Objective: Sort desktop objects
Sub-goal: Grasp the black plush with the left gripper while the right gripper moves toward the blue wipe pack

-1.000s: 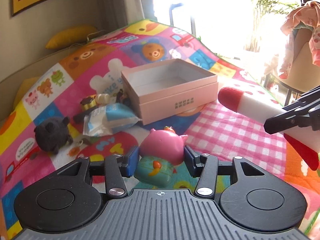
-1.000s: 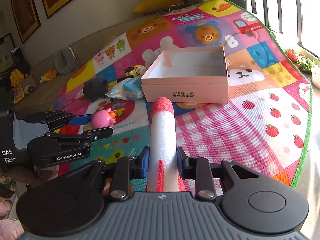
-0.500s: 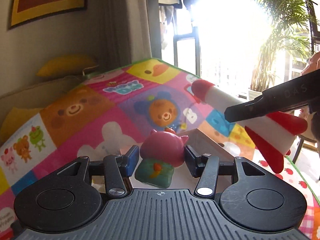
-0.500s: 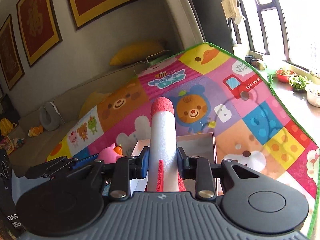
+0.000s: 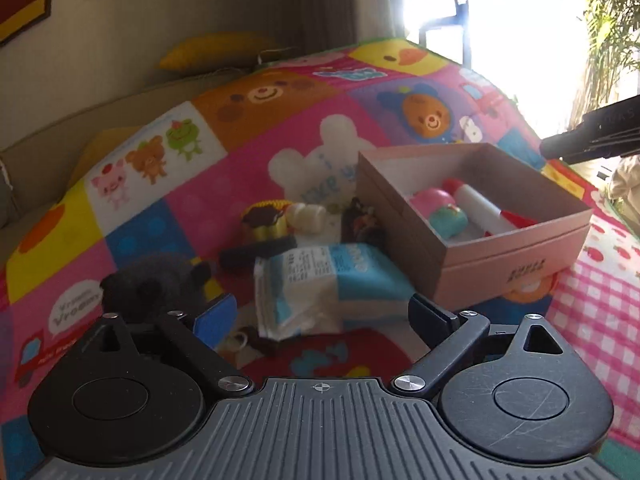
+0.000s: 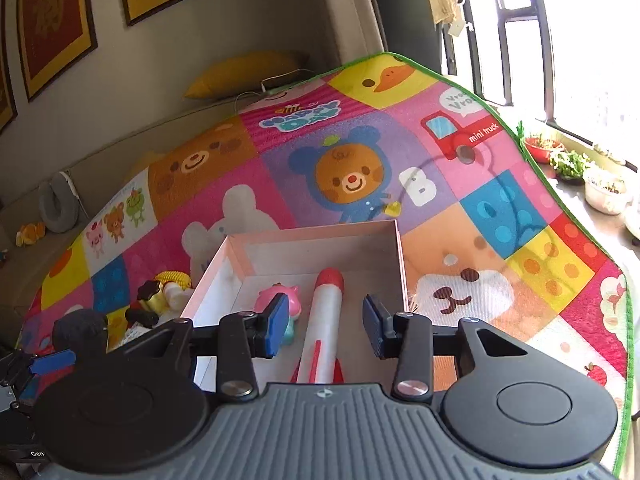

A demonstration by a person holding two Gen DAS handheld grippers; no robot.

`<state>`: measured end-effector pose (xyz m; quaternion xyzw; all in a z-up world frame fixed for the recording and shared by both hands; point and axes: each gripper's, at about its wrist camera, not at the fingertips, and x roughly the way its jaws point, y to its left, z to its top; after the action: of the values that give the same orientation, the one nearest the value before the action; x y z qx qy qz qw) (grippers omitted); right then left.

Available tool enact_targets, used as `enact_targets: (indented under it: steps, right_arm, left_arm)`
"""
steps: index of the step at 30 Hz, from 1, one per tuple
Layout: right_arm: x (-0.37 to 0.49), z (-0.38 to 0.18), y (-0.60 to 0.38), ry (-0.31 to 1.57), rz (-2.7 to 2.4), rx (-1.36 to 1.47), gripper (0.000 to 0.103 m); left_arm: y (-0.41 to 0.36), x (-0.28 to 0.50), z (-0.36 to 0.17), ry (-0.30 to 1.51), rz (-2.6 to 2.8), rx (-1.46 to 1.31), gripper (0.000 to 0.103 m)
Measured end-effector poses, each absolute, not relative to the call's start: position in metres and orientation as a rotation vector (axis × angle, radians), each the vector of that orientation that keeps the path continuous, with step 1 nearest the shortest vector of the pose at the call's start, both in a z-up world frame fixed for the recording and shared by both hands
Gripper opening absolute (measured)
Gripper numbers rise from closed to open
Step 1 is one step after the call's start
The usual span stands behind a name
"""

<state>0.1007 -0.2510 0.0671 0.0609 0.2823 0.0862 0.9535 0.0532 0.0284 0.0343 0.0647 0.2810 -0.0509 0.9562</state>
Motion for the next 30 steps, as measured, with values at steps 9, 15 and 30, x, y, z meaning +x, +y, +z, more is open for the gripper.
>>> enact_targets:
  steps: [9,15,30]
  right_arm:
    - [0.040,0.042,-0.097,0.436,0.404,-0.418,0.056]
    - [0.049,-0.001,-0.015,0.421,0.456,-0.730,0.067]
    - [0.108,-0.010,0.004,0.648,0.517,-0.559,0.065]
  left_arm:
    - [0.102,0.018,0.013,0.597,0.151,0.059,0.101]
    - [0.140,0.004,0.009,0.587,0.195,-0.078,0.102]
    - [0.152,0.001,0.006,0.568,0.164,-0.181,0.103]
